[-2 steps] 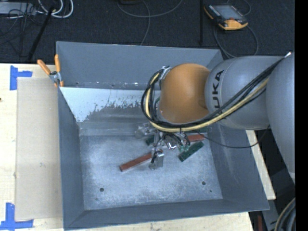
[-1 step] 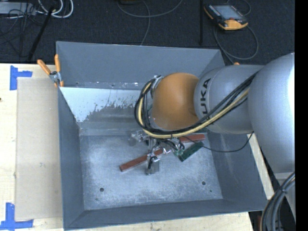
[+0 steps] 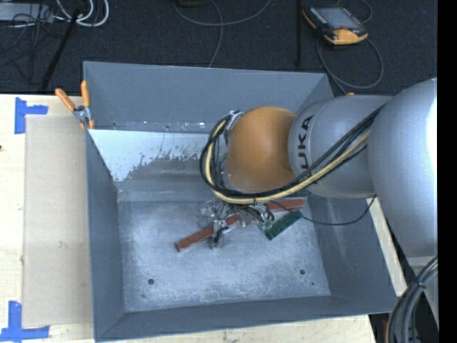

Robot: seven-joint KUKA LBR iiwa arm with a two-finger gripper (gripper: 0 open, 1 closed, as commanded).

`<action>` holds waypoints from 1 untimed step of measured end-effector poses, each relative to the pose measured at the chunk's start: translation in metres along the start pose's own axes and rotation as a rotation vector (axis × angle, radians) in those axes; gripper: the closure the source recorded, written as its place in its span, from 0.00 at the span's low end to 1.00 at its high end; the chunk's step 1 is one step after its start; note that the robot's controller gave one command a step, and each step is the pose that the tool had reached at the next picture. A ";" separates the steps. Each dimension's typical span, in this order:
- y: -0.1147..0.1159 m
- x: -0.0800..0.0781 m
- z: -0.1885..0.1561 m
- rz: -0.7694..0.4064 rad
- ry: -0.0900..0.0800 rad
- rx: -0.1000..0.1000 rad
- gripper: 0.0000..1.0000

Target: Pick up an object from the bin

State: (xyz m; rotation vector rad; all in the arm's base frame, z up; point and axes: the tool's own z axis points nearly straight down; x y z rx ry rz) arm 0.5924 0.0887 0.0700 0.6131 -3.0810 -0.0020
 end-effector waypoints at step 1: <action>0.033 0.073 -0.136 -0.058 -0.004 0.002 1.00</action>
Offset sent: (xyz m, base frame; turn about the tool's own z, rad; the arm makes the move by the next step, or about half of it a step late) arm -0.0794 0.0024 0.1322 -0.0634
